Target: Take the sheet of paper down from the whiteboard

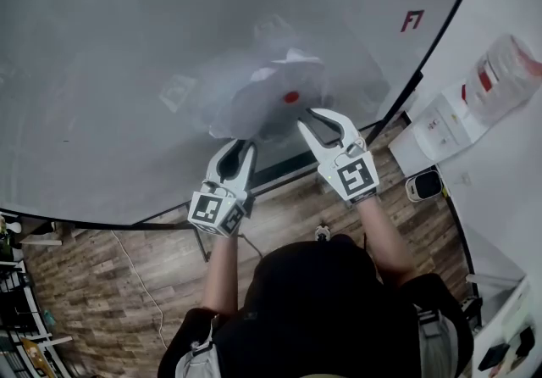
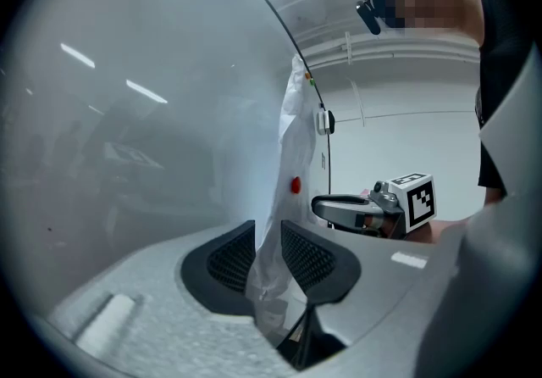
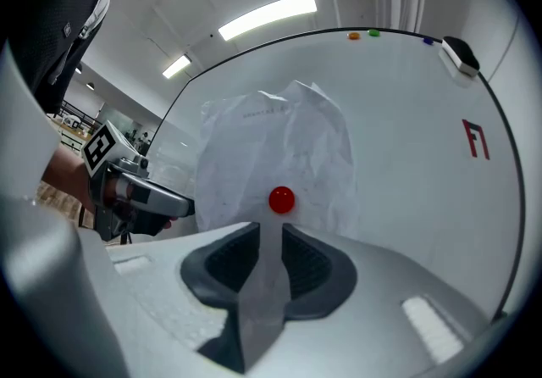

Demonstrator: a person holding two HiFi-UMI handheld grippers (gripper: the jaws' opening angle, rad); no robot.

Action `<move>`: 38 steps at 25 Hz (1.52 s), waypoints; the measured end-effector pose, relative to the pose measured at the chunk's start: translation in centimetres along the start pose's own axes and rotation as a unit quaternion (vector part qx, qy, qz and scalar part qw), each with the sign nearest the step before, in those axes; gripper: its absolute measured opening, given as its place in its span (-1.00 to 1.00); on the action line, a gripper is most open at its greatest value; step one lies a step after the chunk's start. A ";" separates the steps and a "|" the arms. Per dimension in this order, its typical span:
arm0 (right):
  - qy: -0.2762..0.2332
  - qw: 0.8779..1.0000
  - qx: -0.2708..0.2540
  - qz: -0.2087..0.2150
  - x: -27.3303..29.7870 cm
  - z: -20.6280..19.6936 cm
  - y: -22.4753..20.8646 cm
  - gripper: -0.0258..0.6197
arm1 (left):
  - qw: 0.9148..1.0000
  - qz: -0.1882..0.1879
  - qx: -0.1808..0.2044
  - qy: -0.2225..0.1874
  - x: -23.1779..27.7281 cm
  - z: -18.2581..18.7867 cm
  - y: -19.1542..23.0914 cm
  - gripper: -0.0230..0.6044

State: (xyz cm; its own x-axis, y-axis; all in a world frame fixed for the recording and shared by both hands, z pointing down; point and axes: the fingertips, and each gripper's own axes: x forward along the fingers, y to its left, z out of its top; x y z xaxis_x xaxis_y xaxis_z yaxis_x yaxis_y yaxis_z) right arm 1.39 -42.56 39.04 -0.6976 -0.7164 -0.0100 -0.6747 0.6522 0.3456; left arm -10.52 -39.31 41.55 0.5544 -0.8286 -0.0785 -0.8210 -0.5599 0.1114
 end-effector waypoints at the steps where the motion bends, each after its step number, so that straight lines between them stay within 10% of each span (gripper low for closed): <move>1: 0.000 1.000 -0.005 -0.002 0.1 0.2 0.0 -0.64 | 1.000 0.000 0.000 -0.001 0.1 0.1 0.0 -0.65; 19: 0.000 0.994 -0.096 -0.061 1.7 2.9 -0.5 -0.50 | 1.000 -0.009 0.009 -0.016 0.4 2.1 -0.1 -0.66; 38: -0.019 0.994 -0.083 -0.074 3.0 3.4 -0.6 -0.46 | 1.000 -0.015 0.003 -0.015 0.6 2.2 0.3 -0.78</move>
State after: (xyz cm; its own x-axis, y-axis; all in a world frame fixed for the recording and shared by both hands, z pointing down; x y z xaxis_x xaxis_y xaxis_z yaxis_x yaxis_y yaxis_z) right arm -1.07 -44.26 35.60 -0.6047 -0.7894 -0.1060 -0.7236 0.4888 0.4873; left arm -10.69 -39.97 39.37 0.5738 -0.8113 -0.1120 -0.8055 -0.5838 0.1020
